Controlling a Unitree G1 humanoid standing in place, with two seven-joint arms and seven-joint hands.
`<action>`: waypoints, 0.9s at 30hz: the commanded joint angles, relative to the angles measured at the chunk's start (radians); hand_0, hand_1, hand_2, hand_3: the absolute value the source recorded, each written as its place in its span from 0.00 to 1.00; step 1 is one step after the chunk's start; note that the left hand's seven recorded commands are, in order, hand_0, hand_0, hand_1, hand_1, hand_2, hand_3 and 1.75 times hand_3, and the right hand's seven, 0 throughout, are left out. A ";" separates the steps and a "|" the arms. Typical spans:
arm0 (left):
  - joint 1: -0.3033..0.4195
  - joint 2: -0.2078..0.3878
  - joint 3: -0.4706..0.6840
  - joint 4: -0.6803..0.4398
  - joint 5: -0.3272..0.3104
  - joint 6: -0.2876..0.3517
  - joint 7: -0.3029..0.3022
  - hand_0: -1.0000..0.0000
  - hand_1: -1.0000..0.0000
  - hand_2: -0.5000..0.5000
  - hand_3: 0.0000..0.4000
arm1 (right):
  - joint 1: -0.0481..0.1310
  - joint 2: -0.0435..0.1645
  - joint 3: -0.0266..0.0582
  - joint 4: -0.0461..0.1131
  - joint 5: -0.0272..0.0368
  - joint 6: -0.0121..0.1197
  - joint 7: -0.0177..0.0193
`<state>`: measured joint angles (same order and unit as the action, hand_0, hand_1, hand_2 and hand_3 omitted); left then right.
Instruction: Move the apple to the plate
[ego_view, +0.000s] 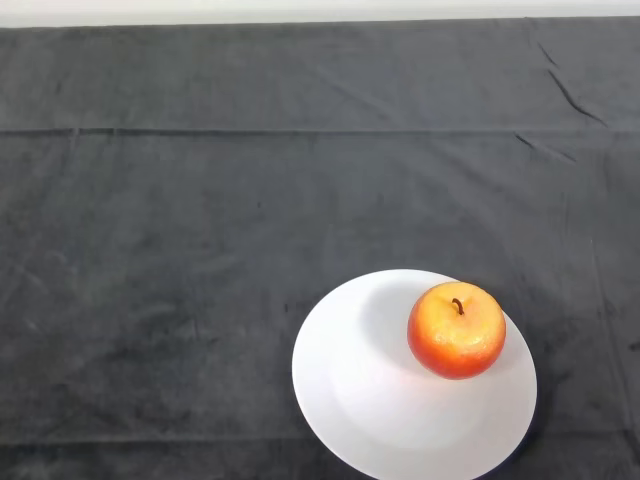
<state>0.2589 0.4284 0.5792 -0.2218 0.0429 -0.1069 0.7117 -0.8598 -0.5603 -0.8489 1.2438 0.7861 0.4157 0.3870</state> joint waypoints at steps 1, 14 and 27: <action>-0.014 -0.023 0.036 0.031 0.002 -0.018 0.007 1.00 1.00 0.50 0.00 | 0.036 -0.007 -0.0107 -0.038 0.0297 0.001 -0.0040; -0.015 -0.022 0.033 0.034 0.000 -0.018 0.003 1.00 1.00 0.50 0.00 | 0.036 -0.007 -0.0107 -0.038 0.0297 0.001 -0.0040; -0.015 -0.023 0.031 0.038 -0.002 -0.022 -0.001 1.00 1.00 0.50 0.00 | 0.036 -0.007 -0.0106 -0.038 0.0297 0.001 -0.0041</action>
<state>0.2588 0.4284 0.5791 -0.2218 0.0425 -0.1089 0.7111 -0.8598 -0.5603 -0.8489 1.2438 0.7861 0.4157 0.3870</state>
